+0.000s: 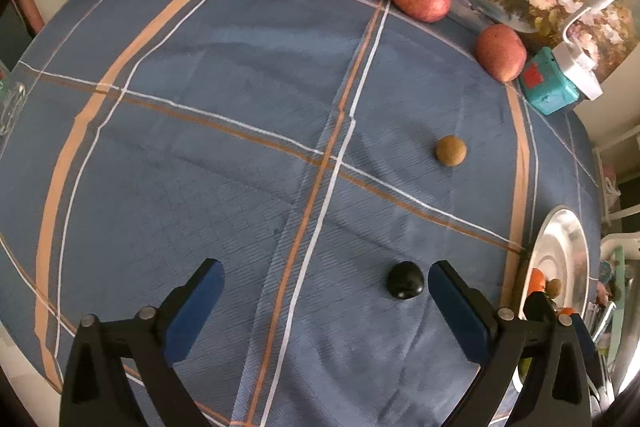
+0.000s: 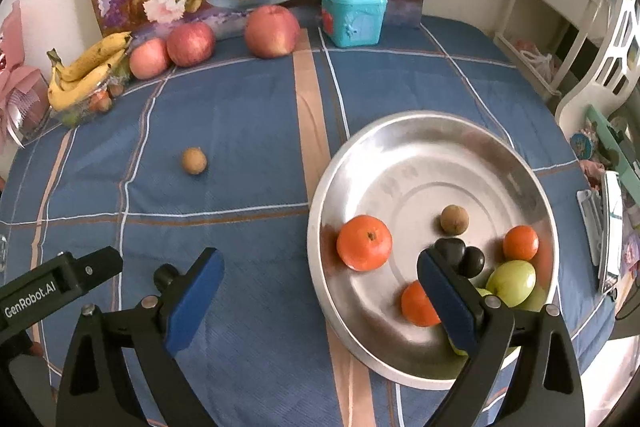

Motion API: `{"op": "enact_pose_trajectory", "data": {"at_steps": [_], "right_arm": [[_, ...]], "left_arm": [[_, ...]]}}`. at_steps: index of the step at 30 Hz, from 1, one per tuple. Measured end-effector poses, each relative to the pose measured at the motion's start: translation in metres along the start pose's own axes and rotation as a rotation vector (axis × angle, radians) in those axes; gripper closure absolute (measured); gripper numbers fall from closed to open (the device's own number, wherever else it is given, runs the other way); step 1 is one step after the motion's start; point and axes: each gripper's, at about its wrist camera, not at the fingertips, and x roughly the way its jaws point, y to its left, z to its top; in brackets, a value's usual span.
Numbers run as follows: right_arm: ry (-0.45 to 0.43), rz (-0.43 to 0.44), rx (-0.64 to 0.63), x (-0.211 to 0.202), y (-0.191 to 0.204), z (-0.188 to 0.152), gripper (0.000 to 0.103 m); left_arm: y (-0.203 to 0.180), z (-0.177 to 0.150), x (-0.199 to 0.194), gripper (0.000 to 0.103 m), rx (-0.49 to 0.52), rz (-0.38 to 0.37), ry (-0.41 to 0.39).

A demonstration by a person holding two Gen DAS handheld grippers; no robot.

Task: Organize fruits
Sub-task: 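Move the left tool to the last black fruit and grasp it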

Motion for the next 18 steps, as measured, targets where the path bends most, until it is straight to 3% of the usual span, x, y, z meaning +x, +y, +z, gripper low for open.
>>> {"op": "enact_pose_trajectory", "data": {"at_steps": [9, 11, 16, 18], "right_arm": [[0.012, -0.031, 0.071, 0.004, -0.024, 0.0, 0.006], [0.01, -0.033, 0.085, 0.004, -0.029, 0.0, 0.006], [0.01, -0.034, 0.107, 0.006, -0.038, 0.001, 0.006], [0.011, -0.033, 0.111, 0.007, -0.041, 0.002, 0.006]], "left_arm": [[-0.009, -0.001, 0.023, 0.003, 0.008, -0.08, 0.077], [-0.016, -0.002, 0.025, 0.013, 0.026, -0.099, 0.084], [-0.036, -0.005, 0.03, 0.017, 0.089, -0.082, 0.083], [-0.043, -0.003, 0.032, 0.023, 0.11, -0.084, 0.082]]}}
